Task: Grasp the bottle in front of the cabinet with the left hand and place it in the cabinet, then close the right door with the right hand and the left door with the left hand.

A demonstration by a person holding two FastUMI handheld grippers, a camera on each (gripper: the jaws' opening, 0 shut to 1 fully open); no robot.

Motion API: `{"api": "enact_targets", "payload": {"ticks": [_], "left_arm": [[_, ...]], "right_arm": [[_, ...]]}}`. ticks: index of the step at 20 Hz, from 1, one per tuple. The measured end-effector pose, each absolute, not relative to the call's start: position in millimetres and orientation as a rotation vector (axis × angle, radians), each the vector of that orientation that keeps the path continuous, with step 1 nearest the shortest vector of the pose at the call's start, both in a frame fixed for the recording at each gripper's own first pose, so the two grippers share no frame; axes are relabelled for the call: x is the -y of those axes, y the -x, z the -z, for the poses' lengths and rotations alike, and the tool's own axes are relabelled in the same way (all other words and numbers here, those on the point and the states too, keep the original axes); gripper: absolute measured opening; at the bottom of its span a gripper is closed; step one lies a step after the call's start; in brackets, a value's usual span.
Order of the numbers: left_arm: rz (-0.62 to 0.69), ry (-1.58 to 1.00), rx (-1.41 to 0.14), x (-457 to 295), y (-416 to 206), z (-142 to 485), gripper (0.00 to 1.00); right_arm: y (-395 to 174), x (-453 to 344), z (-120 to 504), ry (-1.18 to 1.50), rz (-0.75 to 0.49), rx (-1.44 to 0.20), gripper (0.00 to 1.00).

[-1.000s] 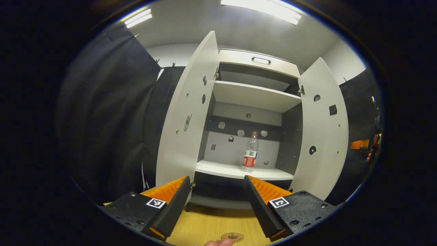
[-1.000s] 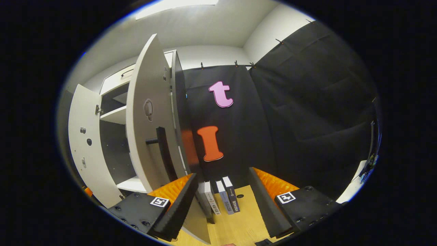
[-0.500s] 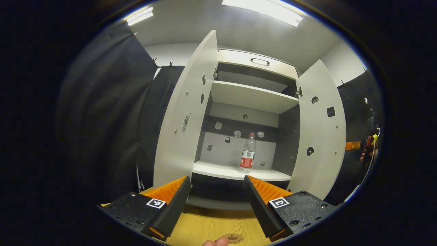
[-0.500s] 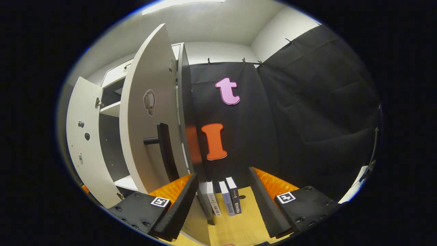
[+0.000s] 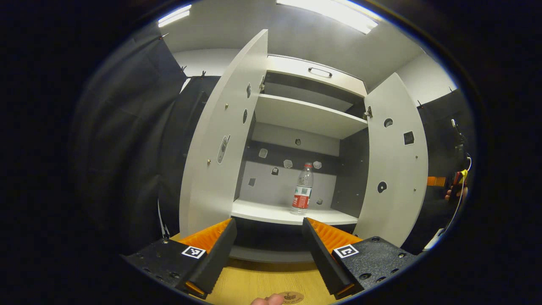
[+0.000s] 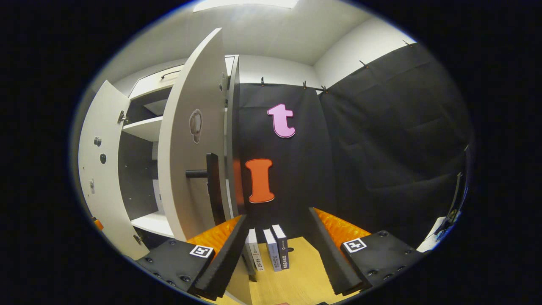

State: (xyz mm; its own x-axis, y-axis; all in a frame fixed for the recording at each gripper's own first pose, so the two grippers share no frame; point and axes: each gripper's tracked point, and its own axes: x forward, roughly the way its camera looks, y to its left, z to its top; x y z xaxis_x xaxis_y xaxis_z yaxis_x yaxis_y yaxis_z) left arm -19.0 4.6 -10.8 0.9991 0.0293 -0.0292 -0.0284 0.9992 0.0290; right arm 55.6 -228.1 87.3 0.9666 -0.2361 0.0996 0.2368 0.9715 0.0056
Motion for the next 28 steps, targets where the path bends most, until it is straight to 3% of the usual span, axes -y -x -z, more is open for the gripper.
{"api": "enact_targets", "payload": {"ticks": [12, 17, 23, 24, 25, 27, 28], "left_arm": [[0.089, 0.031, -0.056, -13.6, -18.7, 19.7, 0.95], [0.160, 0.067, -0.055, -5.7, -28.0, 17.9, 0.94], [0.135, 0.041, -0.038, -12.8, -24.2, 10.2, 0.95], [0.121, 0.029, -0.037, -16.4, -22.6, 10.1, 0.94], [0.111, 0.021, -0.039, -18.9, -21.2, 10.3, 0.94], [0.104, 0.016, -0.046, -20.0, -18.5, 12.1, 0.94], [0.097, 0.009, -0.050, -21.3, -17.2, 12.9, 0.97]], "right_arm": [[-56.6, 139.0, -74.1, -0.025, 0.201, 0.088, 0.95], [-73.4, 94.9, -72.0, -0.024, 0.112, 0.066, 0.95], [-90.4, 48.3, -69.3, -0.009, 0.031, 0.064, 0.96], [-94.8, 41.1, -67.8, -0.017, 0.009, 0.057, 0.85], [-100.6, 34.3, -64.7, -0.022, -0.016, 0.048, 0.85], [-114.2, 28.2, -63.5, -0.028, -0.043, 0.036, 1.00], [-120.1, 24.0, -61.5, -0.029, -0.063, 0.029, 1.00]]}}
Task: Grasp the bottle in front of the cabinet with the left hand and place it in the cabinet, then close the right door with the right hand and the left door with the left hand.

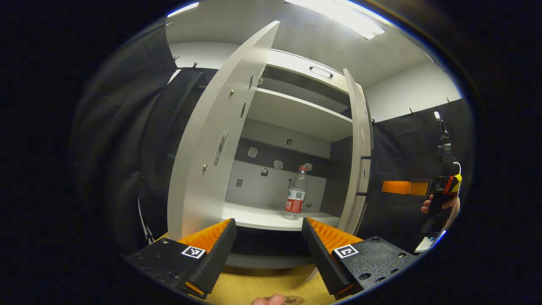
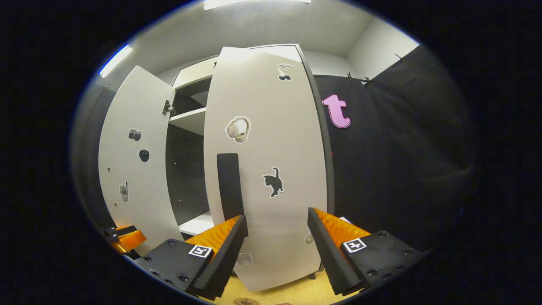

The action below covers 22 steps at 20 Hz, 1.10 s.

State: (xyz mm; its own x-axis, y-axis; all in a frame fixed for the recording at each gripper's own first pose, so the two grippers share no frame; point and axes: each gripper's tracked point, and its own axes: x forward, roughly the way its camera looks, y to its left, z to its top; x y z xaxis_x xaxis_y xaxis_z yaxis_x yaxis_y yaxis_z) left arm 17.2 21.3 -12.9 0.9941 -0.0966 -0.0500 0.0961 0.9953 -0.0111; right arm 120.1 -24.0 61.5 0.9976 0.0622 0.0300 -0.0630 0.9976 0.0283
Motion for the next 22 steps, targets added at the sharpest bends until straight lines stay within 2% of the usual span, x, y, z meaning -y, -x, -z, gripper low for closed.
{"api": "enact_targets", "payload": {"ticks": [1, 14, 15, 17, 18, 19, 20, 22], "left_arm": [[0.091, 0.002, -0.055, -22.2, -15.5, 14.0, 0.95], [-0.008, -0.005, -0.073, -39.4, 7.6, 21.5, 0.95], [-0.017, -0.004, -0.074, -40.6, 10.3, 21.9, 0.95], [-0.031, -0.003, -0.071, -42.6, 14.6, 20.3, 0.95], [-0.040, -0.006, -0.069, -44.3, 16.0, 20.0, 0.95], [-0.050, -0.010, -0.062, -46.5, 17.7, 18.1, 0.95], [-0.054, -0.008, -0.056, -46.8, 19.1, 15.9, 0.95], [-0.066, -0.003, -0.049, -48.1, 21.8, 11.4, 0.94]], "right_arm": [[-126.8, 19.1, -59.2, -0.029, -0.078, 0.022, 0.96], [-162.5, -5.7, -44.3, -0.054, -0.127, 0.021, 0.97], [-163.1, -6.7, -43.9, -0.052, -0.125, 0.025, 0.87], [-167.2, -8.3, -42.4, -0.056, -0.125, 0.032, 0.87], [-168.4, -8.6, -40.4, -0.060, -0.127, 0.029, 0.97], [-171.0, -8.7, -40.0, -0.062, -0.126, 0.035, 0.97], [-172.0, -9.2, -40.7, -0.060, -0.122, 0.044, 0.87], [-170.0, -7.3, -41.4, -0.049, -0.109, 0.043, 0.87]]}}
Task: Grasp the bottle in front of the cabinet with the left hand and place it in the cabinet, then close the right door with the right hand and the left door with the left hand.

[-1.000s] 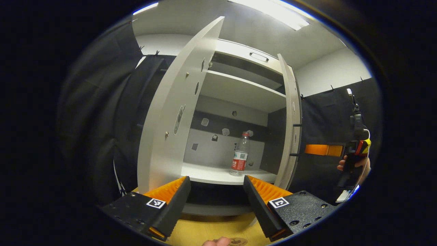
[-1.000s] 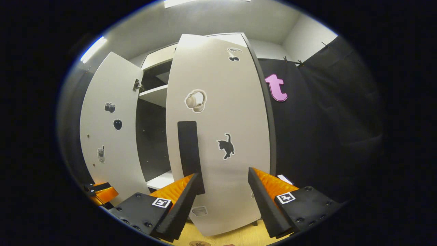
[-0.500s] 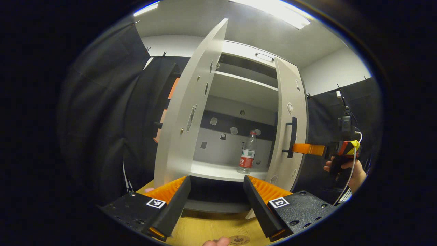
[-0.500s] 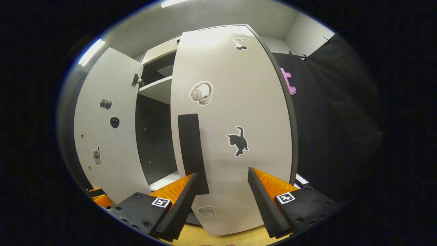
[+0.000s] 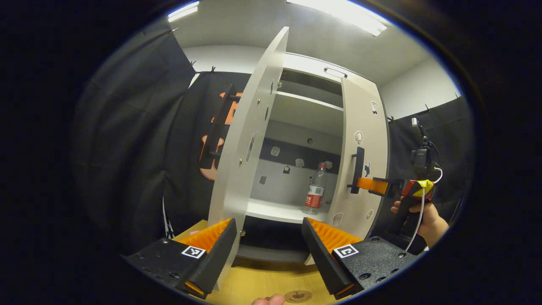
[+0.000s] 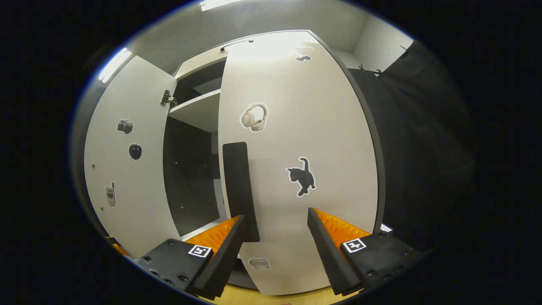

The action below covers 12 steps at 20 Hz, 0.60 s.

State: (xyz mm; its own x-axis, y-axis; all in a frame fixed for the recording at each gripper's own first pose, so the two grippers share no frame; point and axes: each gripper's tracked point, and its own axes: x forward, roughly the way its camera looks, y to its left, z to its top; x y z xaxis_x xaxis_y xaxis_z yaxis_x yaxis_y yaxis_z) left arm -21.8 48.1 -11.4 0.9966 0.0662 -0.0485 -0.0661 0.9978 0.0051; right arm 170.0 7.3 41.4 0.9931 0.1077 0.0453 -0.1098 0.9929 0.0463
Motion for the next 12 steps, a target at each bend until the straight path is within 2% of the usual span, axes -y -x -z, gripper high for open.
{"api": "enact_targets", "payload": {"ticks": [1, 4, 10, 11, 12], "left_arm": [[-0.074, -0.012, -0.041, -48.8, 24.4, 7.6, 0.94], [-0.121, -0.031, 0.012, -55.1, 37.9, -11.8, 0.94], [-0.296, 0.031, 0.075, -91.2, 67.1, -42.5, 0.94], [-0.329, 0.022, 0.084, -100.2, 71.4, -48.5, 0.97], [-0.364, 0.007, 0.092, -110.3, 75.8, -54.0, 0.94]], "right_arm": [[-167.6, -3.3, -43.6, -0.046, -0.093, 0.045, 0.97], [-144.9, 7.9, -55.8, -0.049, -0.084, 0.066, 0.97], [-76.5, 40.2, -63.9, 0.012, -0.074, 0.071, 0.97], [-65.1, 43.8, -64.3, 0.014, -0.078, 0.070, 0.96], [-53.3, 47.6, -65.1, 0.011, -0.081, 0.072, 0.96]]}}
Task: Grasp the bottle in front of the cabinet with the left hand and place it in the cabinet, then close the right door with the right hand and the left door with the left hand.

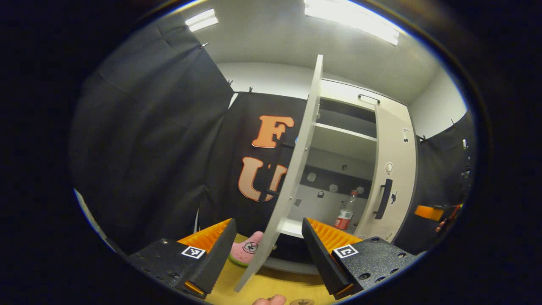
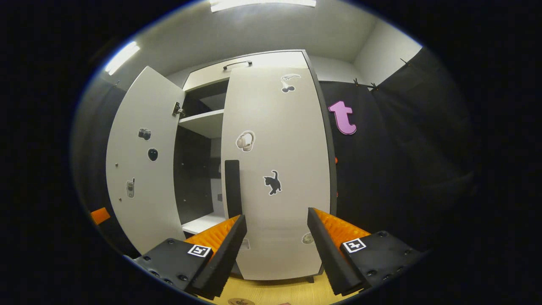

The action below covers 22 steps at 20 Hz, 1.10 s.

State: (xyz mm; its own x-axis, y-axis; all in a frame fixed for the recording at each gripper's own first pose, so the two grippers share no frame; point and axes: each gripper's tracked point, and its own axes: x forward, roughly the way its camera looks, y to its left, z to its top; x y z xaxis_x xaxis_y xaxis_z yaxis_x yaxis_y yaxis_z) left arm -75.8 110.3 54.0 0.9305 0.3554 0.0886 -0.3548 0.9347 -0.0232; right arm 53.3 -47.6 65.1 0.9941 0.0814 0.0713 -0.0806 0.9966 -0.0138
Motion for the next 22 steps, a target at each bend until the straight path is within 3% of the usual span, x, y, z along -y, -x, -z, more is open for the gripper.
{"api": "enact_targets", "payload": {"ticks": [5, 18, 22], "left_arm": [[-0.497, -0.041, 0.095, -156.4, 78.3, -71.1, 0.94], [-0.549, -0.115, 0.018, -195.0, 20.4, -48.6, 0.94], [-0.482, -0.107, -0.008, -184.8, 15.8, -44.8, 0.92]], "right_arm": [[-2.3, 64.4, -60.8, -0.003, -0.098, 0.064, 0.97], [45.1, 97.0, -32.7, 0.009, -0.037, 0.027, 0.97], [47.3, 99.5, -31.4, 0.013, -0.025, 0.025, 0.97]]}}
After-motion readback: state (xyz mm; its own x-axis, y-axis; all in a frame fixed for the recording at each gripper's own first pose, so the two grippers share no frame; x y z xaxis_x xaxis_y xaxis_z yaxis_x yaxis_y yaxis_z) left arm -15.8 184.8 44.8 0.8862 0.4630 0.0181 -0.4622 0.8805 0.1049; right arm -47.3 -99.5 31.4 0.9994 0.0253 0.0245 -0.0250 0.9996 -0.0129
